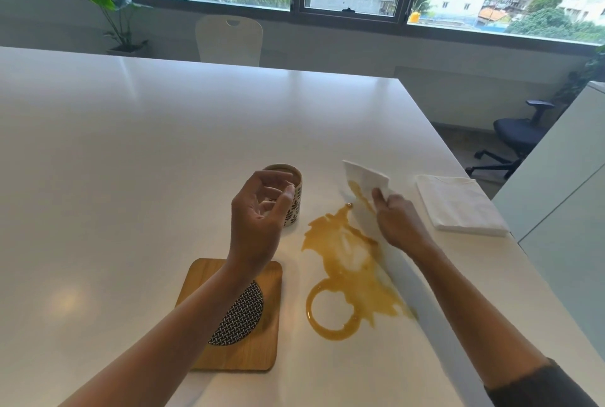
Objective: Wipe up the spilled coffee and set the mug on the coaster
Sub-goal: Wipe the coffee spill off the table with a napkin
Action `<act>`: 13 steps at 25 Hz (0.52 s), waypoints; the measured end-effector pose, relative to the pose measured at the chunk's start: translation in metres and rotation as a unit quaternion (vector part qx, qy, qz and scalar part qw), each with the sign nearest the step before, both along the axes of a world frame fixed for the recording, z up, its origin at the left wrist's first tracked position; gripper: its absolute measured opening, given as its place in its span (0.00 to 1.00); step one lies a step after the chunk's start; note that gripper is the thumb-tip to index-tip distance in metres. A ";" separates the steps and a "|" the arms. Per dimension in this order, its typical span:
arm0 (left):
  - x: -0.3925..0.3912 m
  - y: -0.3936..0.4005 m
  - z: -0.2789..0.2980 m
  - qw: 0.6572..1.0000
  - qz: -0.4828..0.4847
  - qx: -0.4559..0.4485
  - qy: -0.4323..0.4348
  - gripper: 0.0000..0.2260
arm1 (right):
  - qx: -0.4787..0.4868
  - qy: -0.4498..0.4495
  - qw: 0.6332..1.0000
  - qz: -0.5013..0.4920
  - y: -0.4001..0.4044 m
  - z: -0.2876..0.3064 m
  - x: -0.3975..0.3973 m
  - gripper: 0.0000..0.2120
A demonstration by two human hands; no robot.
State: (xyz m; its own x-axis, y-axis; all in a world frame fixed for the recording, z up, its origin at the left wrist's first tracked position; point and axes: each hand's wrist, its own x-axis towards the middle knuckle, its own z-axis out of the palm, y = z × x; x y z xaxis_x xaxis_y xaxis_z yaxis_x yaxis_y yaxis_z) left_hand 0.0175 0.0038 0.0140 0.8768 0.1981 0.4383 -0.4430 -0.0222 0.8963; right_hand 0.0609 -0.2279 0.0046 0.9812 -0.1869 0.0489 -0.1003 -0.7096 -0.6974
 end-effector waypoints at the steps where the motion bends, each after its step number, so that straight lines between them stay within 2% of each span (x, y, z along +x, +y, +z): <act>1: 0.000 0.002 -0.002 1.000 -0.018 0.008 0.013 0.05 | -0.017 0.000 1.000 0.015 0.008 -0.007 0.001 0.19; 5: -0.003 0.014 -0.012 0.974 -0.147 0.132 0.110 0.03 | -0.024 -0.013 0.999 0.029 0.028 -0.026 0.004 0.18; 10: -0.007 0.025 -0.030 0.941 -0.114 0.264 0.178 0.02 | -0.004 0.027 0.997 0.067 0.040 -0.028 0.011 0.17; 13: -0.007 0.029 -0.037 0.918 -0.120 0.317 0.208 0.10 | -0.030 0.031 0.992 0.116 0.044 -0.027 0.007 0.16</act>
